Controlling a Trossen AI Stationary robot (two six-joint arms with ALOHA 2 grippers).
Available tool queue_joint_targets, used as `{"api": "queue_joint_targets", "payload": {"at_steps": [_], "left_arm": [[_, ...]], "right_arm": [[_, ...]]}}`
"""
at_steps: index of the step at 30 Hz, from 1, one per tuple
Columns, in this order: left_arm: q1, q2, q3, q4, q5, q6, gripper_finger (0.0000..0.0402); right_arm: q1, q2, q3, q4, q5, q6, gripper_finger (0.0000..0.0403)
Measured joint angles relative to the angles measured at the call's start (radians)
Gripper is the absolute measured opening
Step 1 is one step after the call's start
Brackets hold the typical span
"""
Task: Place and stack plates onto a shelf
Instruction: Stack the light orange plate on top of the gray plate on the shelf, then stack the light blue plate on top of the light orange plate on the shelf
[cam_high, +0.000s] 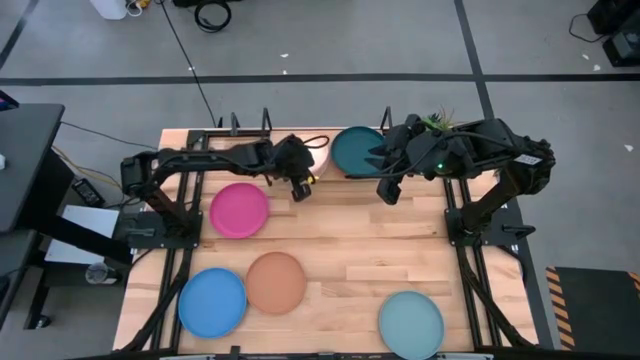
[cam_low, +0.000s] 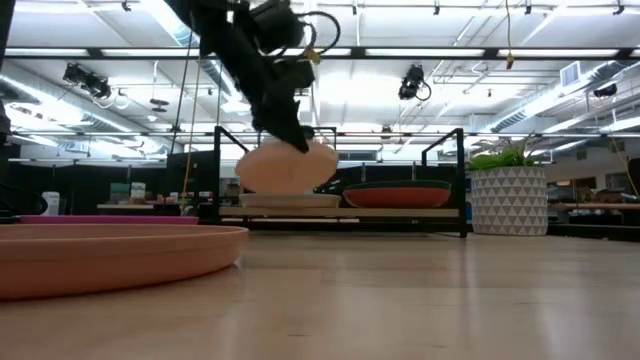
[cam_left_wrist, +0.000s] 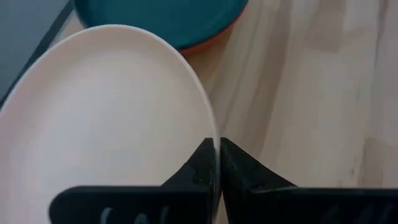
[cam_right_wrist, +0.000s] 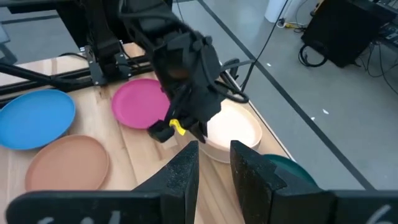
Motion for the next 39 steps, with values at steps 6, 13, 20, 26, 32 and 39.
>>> {"api": "queue_joint_targets", "payload": {"at_steps": [6, 13, 20, 26, 32, 39], "left_arm": [[-0.006, 0.005, -0.093, 0.124, -0.034, -0.019, 0.0017], [-0.008, 0.011, -0.146, 0.242, -0.059, 0.024, 0.0018], [-0.008, 0.015, -0.146, 0.220, -0.096, 0.034, 0.0063], [-0.011, 0.014, -0.097, 0.170, -0.093, -0.003, 0.0137], [-0.011, 0.004, 0.062, -0.020, 0.091, -0.126, 0.0160], [-0.078, -0.141, 0.196, -0.115, 0.055, -0.117, 0.0144]], "right_arm": [[0.000, 0.000, 0.000, 0.004, -0.001, 0.004, 0.0098], [0.000, 0.000, 0.000, 0.013, -0.004, 0.004, 0.0098], [0.000, 0.000, 0.000, 0.015, -0.005, 0.023, 0.0098], [0.000, 0.000, 0.000, 0.013, -0.029, 0.022, 0.0098], [0.002, 0.022, -0.001, -0.118, -0.303, -0.011, 0.0098], [0.051, 0.026, -0.165, -0.152, -0.447, -0.093, 0.0098]]}}
